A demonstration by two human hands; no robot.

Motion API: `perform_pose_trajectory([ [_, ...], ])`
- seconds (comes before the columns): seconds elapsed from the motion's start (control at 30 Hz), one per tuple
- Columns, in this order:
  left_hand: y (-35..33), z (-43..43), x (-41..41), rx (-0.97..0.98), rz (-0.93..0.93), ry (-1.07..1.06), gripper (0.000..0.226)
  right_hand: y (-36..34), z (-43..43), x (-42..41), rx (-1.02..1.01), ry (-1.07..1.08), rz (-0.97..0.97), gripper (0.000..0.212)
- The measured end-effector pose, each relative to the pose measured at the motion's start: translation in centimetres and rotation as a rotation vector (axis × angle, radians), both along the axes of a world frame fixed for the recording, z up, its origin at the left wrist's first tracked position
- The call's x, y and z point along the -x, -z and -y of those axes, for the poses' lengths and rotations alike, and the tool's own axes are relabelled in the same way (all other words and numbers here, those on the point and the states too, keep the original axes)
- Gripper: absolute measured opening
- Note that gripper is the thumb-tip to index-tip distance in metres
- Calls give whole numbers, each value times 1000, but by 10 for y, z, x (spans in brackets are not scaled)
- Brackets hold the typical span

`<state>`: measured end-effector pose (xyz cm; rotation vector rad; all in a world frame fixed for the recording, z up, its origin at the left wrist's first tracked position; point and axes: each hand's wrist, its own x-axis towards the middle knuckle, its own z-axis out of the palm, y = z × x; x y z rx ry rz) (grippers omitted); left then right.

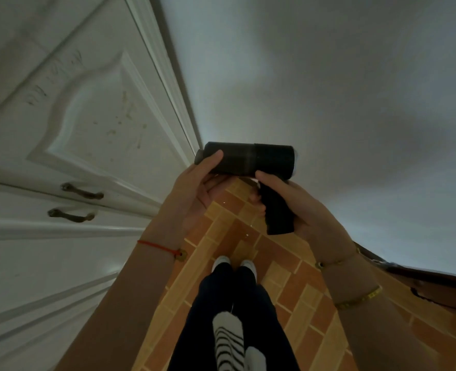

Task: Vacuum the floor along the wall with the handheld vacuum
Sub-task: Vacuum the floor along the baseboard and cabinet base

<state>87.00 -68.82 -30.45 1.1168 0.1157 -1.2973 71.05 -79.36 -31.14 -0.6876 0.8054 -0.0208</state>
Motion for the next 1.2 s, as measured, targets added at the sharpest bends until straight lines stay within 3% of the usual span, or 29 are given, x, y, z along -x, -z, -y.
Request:
perform_pose_trajectory([
  [0.13, 77, 6, -13, -53, 46, 72, 55, 71, 4, -12, 27, 23, -103, 42],
  [0.37, 236, 4, -44, -265, 415, 175, 34, 220, 15, -30, 201, 27, -238, 49],
  [0.6, 419, -7, -72, -528, 902, 350, 47, 387, 28, -52, 510, -17, -335, 35],
  [0.7, 494, -15, -79, -588, 997, 382, 46, 463, 30, -65, 581, -61, -326, 31],
  [0.87, 601, -28, -87, -665, 1145, 506, 52, 566, 36, -89, 746, -151, -326, 45],
  [1.07, 679, -30, -95, -706, 1316, 591, 62, 642, 49, -119, 939, -269, -277, 19],
  [1.2, 720, -29, -94, -734, 1322, 630, 71, 677, 51, -139, 1005, -329, -267, 28],
])
